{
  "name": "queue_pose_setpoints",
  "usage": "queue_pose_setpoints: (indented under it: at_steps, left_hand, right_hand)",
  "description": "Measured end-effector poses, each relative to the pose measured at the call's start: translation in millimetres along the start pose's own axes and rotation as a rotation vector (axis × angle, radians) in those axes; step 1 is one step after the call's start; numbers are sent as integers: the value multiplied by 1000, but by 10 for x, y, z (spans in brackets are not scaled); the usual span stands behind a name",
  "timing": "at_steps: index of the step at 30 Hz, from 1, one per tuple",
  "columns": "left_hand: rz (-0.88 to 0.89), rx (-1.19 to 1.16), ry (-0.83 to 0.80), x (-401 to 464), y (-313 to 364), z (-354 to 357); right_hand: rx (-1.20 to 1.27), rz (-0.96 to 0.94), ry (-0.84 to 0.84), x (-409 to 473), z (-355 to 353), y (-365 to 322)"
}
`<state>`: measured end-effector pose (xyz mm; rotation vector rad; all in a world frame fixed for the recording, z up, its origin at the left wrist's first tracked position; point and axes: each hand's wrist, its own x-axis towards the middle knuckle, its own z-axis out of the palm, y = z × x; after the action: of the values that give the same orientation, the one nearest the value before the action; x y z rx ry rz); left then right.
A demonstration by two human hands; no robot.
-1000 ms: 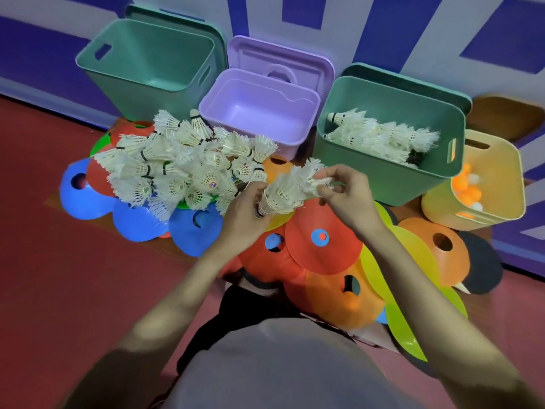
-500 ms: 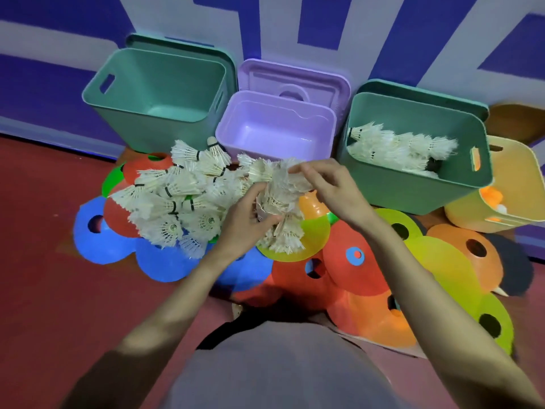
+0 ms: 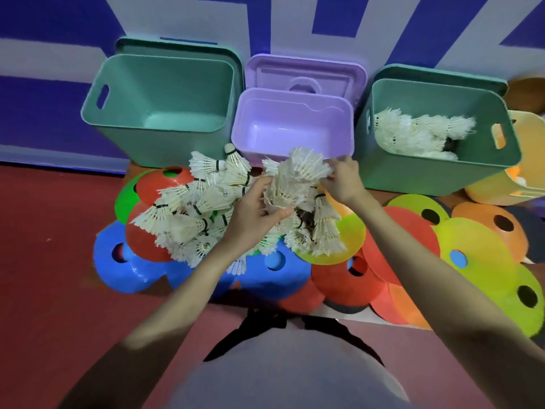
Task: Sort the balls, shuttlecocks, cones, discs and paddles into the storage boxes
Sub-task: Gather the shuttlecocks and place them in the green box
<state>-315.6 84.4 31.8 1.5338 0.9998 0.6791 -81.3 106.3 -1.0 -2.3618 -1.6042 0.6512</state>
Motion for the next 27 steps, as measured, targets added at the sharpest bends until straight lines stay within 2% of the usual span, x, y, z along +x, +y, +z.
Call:
queue_pose_setpoints:
  at_steps: [5, 7, 12, 18, 21, 27]
  left_hand:
    - [-3, 17, -45, 48, 18, -103]
    - [2, 25, -44, 72, 41, -117]
    - [-2, 110, -36, 206, 103, -87]
    - [16, 239, -38, 439, 232, 99]
    - [42, 299, -58, 560, 297, 251]
    - [87, 372, -66, 887, 530, 701]
  right_hand:
    - [-3, -11, 95, -79, 72, -122]
    - [10, 6, 182, -161, 42, -129]
    - [255, -64, 613, -529, -217, -60]
    - [673, -110, 1027, -864, -617, -18]
    - [715, -172, 1027, -911, -772, 80]
    - [664, -229, 750, -797, -925, 533]
